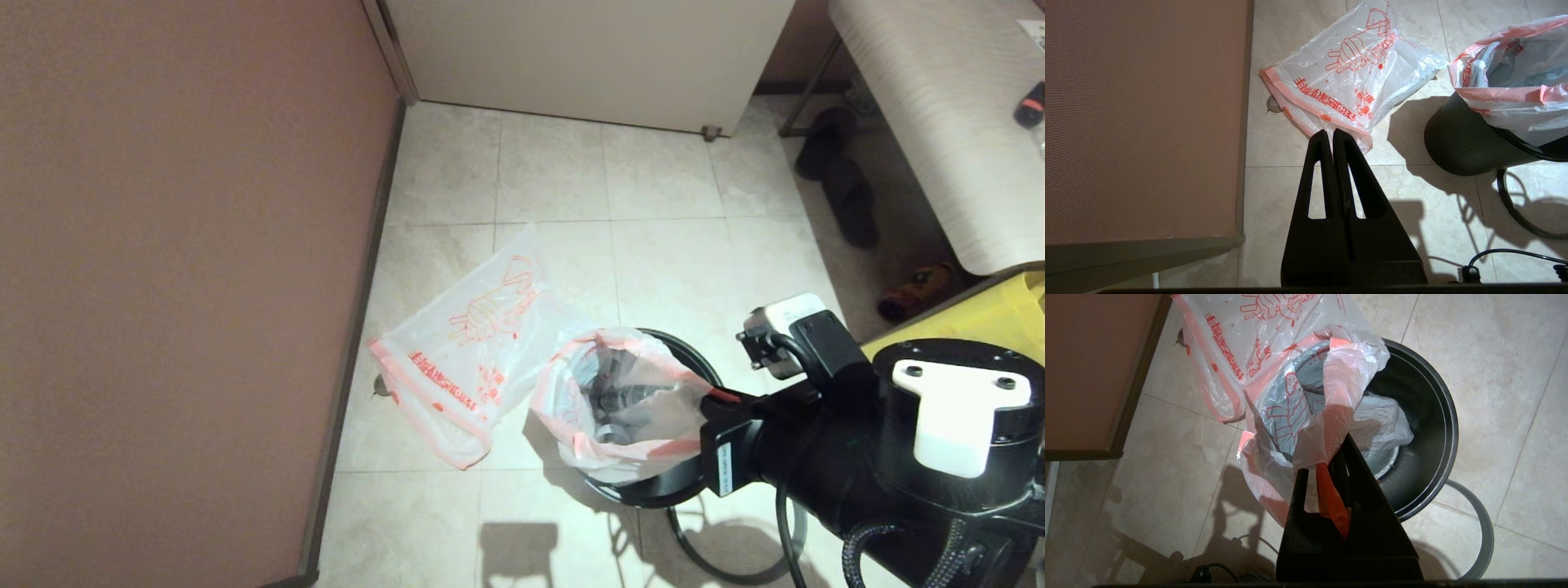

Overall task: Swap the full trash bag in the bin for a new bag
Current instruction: Place the trash bag on the floor

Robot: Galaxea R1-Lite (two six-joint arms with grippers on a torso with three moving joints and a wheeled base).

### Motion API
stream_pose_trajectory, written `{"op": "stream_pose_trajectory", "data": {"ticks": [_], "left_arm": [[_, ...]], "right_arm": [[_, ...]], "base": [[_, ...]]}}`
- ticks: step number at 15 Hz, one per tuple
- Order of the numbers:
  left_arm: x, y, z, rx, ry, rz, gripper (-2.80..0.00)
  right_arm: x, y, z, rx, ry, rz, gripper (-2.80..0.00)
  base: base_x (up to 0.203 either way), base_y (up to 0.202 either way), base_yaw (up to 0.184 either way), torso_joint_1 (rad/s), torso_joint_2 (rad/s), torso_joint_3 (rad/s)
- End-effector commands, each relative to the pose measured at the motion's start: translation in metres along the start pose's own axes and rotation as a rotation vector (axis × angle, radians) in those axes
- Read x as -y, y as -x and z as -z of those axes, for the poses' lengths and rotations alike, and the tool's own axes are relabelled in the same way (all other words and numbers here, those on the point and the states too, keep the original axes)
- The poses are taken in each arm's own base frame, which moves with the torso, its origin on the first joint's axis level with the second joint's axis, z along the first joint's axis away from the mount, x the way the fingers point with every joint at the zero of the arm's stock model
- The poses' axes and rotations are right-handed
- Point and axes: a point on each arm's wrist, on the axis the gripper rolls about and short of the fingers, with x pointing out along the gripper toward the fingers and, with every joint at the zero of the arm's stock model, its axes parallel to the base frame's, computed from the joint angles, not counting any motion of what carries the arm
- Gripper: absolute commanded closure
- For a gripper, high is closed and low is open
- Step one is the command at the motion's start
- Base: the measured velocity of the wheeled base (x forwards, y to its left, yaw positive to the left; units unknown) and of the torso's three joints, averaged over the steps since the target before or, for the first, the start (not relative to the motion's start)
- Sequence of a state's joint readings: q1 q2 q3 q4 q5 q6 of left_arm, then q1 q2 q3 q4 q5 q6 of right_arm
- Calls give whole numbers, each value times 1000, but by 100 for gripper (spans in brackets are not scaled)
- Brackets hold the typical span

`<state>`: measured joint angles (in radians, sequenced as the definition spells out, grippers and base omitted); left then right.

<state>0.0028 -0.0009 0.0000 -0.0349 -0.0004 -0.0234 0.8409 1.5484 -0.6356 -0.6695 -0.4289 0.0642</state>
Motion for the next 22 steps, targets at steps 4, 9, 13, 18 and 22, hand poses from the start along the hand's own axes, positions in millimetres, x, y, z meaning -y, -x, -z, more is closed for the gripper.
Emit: {"op": "stream_pose_trajectory", "data": {"ticks": [4, 9, 13, 18, 22], "left_arm": [[0, 0, 0, 0, 1, -1, 0], [0, 0, 0, 0, 0, -1, 0], [0, 0, 0, 0, 0, -1, 0], [0, 0, 0, 0, 0, -1, 0], [0, 0, 0, 0, 1, -1, 0]], "right_arm": [[8, 40, -35, 107, -26, -83, 0], [32, 90, -112, 290, -109, -81, 0], [84, 108, -167, 397, -153, 161, 0], [133, 118, -198, 486, -133, 324, 0], [141, 136, -227, 571, -161, 350, 0]], "base": [[0, 0, 0, 0, 0, 0], [0, 0, 0, 0, 0, 0], [0, 0, 0, 0, 0, 0], [0, 0, 0, 0, 0, 0], [0, 0, 0, 0, 0, 0]]}}
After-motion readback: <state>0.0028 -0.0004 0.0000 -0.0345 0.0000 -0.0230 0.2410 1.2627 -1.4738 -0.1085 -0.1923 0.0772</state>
